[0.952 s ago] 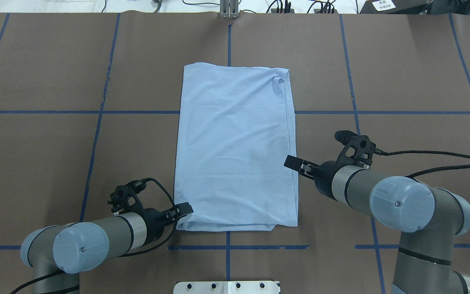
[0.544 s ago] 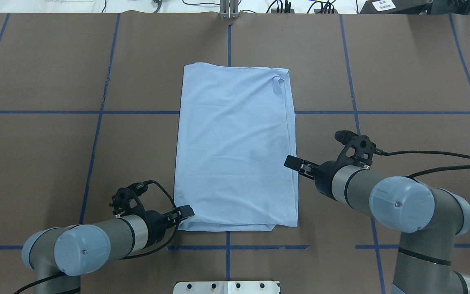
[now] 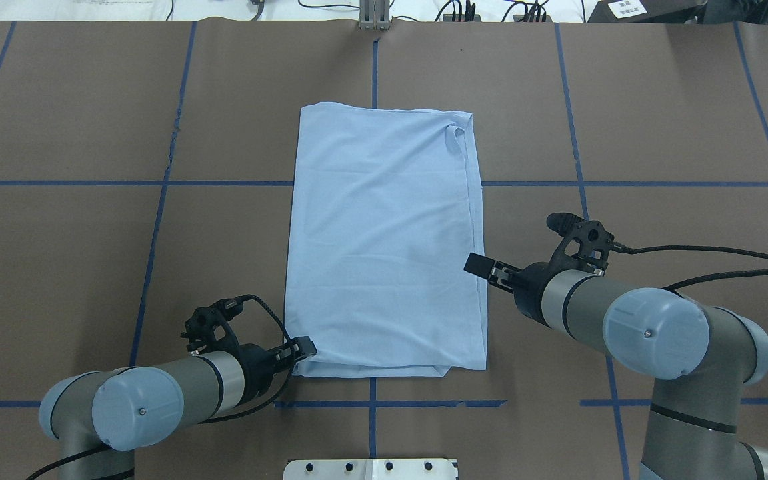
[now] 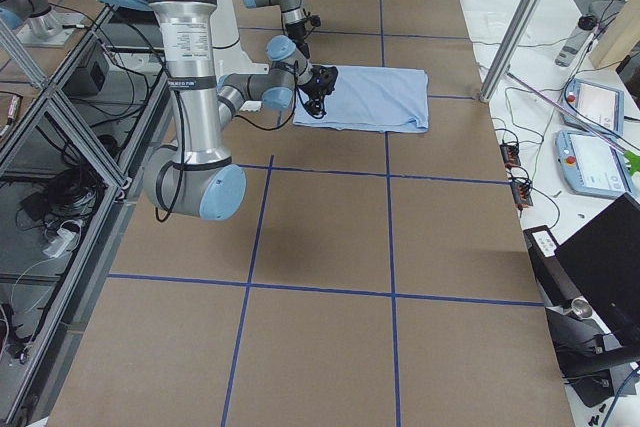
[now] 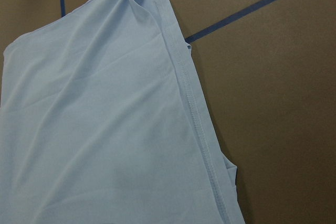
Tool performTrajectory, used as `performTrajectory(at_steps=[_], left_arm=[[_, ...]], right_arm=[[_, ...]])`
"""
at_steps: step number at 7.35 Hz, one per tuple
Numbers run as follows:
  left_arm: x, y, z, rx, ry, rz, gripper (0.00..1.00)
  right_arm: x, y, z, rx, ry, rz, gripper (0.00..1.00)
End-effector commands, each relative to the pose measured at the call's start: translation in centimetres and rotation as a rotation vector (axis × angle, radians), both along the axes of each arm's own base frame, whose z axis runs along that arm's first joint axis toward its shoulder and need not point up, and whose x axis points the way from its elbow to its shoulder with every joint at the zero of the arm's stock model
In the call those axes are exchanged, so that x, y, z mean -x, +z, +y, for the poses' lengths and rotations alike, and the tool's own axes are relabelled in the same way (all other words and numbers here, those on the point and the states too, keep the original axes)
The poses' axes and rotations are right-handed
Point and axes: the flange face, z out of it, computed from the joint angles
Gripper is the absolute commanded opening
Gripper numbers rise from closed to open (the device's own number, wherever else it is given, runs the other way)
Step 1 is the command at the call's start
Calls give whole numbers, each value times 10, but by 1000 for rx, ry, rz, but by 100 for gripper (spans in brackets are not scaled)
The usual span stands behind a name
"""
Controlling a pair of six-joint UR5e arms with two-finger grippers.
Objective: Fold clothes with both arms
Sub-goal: 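Grasp the near corners of the folded shirt with both grippers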
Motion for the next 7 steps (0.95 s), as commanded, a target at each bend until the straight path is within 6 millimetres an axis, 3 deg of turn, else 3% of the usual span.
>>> performTrajectory(at_steps=[1,2,3,4,6,7], left_arm=[[0,-2,1,1,0,4,58],[0,-2,0,0,-1,4,34],[-1,-3,3,0,4,5,21],[-1,-2,4,0,5,4,0],[-1,-4,4,-1,4,8,0],[-1,-5,4,-1,4,10,0]], right_arm=[[0,1,0,0,0,1,100],[0,1,1,1,-2,1,100],[2,1,3,0,-3,3,100],[8,1,11,2,2,3,100],[29,-6,38,168,96,-77,91],[51,-10,64,200,138,-59,90]])
